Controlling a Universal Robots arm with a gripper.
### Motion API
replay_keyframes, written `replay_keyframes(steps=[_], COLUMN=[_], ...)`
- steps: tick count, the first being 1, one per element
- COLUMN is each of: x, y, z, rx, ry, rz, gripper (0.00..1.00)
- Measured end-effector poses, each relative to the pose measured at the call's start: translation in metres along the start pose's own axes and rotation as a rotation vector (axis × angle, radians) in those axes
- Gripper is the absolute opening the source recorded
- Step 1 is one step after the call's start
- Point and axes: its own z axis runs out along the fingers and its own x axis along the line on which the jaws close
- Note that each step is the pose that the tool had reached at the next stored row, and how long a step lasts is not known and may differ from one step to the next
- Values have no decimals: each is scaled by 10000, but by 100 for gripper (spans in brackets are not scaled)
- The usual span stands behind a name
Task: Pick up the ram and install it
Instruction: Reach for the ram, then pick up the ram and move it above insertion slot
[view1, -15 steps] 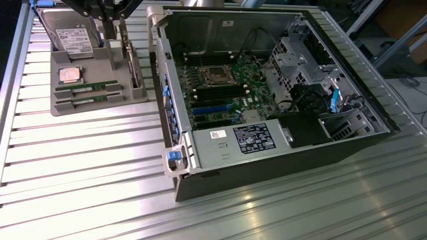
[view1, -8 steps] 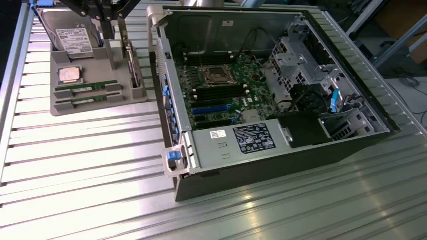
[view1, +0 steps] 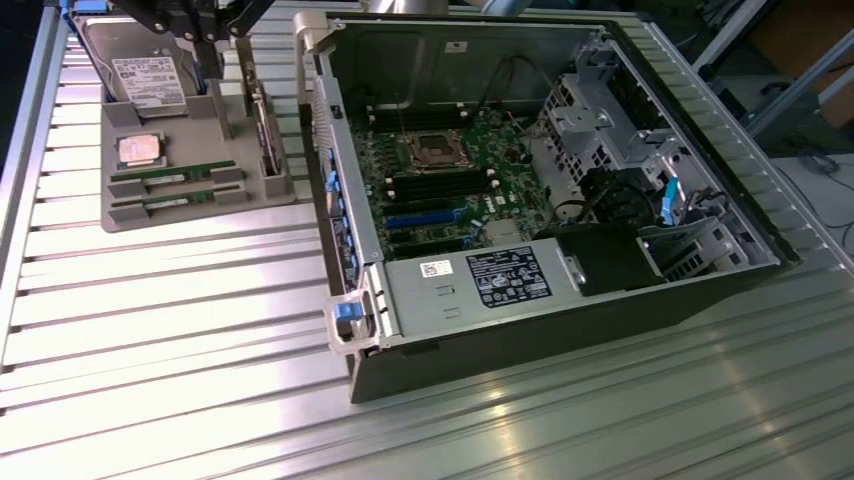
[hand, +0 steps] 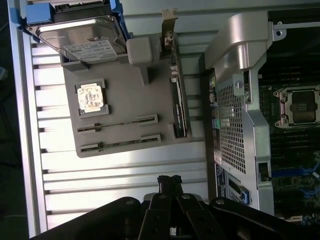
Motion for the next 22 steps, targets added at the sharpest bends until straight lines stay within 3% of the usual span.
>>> replay_keyframes(steps=[8, 14, 22], x=[9, 9, 9], y=[-1, -1, -1], z=[0, 0, 0], rx=[0, -16, -48], ry=[0, 28, 86], rz=[-1, -633, -1941], gripper=[10, 10, 10])
